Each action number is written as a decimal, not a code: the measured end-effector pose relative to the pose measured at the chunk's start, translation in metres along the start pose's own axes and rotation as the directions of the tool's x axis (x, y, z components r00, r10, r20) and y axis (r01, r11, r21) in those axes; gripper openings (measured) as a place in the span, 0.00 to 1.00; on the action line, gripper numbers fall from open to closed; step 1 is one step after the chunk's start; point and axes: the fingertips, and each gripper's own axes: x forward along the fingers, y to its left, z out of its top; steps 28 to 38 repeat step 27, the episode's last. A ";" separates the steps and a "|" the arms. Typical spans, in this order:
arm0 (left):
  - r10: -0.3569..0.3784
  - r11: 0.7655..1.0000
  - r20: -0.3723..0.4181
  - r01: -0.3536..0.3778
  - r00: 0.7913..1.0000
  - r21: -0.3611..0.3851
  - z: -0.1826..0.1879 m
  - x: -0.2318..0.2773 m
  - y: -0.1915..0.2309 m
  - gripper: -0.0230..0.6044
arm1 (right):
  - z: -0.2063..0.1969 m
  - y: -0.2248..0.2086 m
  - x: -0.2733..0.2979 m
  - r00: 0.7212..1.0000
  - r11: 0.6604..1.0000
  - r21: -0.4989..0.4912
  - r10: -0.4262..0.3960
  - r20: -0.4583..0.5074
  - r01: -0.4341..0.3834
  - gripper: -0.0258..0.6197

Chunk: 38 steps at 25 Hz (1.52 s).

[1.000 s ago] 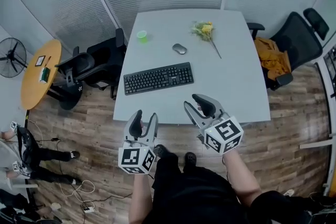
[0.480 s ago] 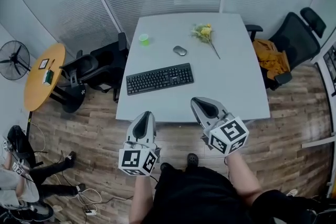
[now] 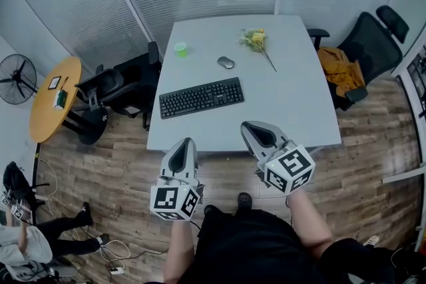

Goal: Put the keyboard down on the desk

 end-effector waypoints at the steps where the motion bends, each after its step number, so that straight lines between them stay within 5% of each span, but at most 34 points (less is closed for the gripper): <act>1: -0.001 1.000 -0.001 0.001 1.000 0.002 0.000 0.000 0.000 0.03 | 0.000 0.000 0.000 1.000 1.000 0.000 0.000 0.000 0.000 0.05; 38: 0.013 1.000 -0.023 -0.014 1.000 -0.028 -0.003 0.004 0.005 0.03 | -0.007 -0.009 -0.003 1.000 1.000 -0.014 -0.006 -0.028 0.006 0.05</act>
